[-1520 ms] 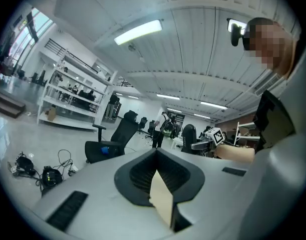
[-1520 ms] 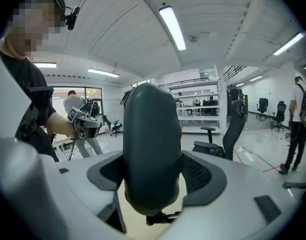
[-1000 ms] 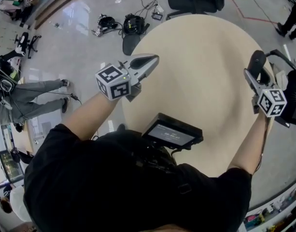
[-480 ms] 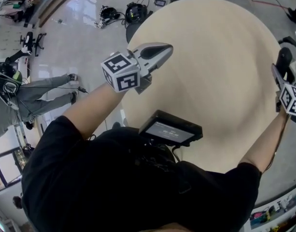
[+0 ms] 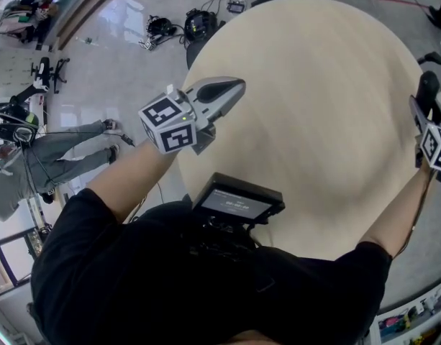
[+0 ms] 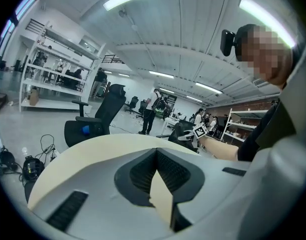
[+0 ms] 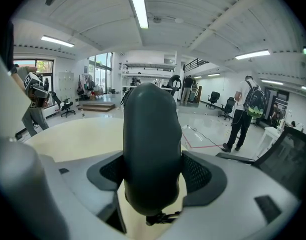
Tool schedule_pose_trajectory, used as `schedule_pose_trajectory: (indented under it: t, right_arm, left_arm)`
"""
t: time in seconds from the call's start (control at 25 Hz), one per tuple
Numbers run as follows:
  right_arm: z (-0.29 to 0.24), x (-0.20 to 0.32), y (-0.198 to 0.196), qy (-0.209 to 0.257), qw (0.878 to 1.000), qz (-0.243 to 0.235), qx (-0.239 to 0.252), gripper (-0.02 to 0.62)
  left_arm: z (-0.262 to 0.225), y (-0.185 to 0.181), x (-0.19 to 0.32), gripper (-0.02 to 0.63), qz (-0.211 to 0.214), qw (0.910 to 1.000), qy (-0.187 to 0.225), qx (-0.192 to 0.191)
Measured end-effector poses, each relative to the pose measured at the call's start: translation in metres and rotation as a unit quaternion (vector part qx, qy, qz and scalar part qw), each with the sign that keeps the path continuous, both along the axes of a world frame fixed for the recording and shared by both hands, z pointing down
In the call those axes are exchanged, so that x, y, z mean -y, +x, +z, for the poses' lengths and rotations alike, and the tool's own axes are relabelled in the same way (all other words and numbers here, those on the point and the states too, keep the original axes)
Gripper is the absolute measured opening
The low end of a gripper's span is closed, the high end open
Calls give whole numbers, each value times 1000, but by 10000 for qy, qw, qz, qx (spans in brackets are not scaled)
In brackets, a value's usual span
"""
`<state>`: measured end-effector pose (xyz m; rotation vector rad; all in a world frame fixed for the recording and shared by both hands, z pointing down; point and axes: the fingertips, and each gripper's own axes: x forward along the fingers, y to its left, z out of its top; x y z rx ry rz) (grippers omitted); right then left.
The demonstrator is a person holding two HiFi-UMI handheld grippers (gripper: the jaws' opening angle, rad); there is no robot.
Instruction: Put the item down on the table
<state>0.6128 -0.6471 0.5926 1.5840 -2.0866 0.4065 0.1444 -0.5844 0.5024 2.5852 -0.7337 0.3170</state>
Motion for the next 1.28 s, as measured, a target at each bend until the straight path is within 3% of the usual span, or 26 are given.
schedule_pose_trajectory:
  t: [0.4,0.88,1.28]
  right_arm:
    - [-9,-5,-26,-151,9997,-178,71,342]
    - [-21,9,-65,243,9969,-681,295,342]
    - [-5,-2,-32,-187,9985,-442,-261,342]
  left_arm:
    - [1,6,5,2,41,9994,-97,-344]
    - [-4,0,9,2,-74,9999,18,-141]
    - [1,14,4,2,141,9998,-110,-19]
